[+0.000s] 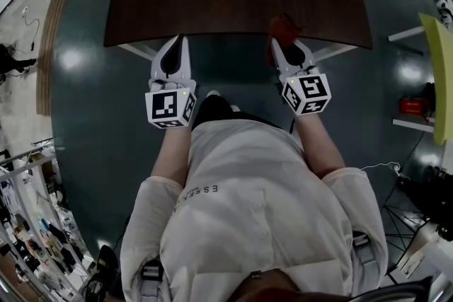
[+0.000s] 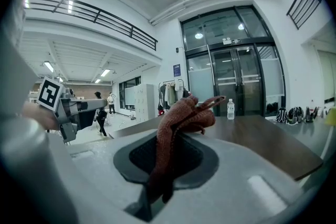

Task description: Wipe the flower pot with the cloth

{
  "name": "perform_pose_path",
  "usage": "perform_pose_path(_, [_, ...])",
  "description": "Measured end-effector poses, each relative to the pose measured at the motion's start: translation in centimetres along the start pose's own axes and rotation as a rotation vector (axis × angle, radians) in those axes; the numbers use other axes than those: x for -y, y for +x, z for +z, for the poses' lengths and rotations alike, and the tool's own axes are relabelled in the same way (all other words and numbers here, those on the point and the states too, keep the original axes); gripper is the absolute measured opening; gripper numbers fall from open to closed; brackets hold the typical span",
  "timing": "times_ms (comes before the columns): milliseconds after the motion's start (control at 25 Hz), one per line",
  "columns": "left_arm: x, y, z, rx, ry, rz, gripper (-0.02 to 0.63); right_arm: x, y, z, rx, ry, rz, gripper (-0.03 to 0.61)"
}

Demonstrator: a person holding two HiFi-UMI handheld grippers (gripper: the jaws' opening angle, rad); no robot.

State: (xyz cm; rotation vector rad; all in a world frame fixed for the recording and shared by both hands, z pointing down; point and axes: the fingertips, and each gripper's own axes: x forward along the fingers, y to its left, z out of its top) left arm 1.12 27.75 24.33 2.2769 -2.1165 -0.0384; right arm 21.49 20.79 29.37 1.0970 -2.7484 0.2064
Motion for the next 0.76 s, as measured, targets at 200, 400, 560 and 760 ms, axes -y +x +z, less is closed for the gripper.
perform_pose_path(200, [-0.4, 0.1, -0.3, -0.009, 0.007, 0.003, 0.011, 0.0, 0.4, 0.0, 0.002, 0.027, 0.006, 0.048])
perform_pose_path(400, [-0.8, 0.5, -0.2, -0.010, 0.024, 0.002, 0.011, 0.1, 1.0, 0.0, 0.001, 0.024, 0.012, 0.048])
perform_pose_path(560, [-0.5, 0.5, -0.1, -0.012, 0.023, -0.004, 0.011, 0.1, 1.3, -0.3, -0.011, 0.022, 0.017, 0.048])
perform_pose_path(760, [-0.8, 0.9, -0.2, -0.008, 0.030, -0.003, 0.011, 0.2, 2.0, -0.3, -0.014, 0.017, 0.018, 0.048])
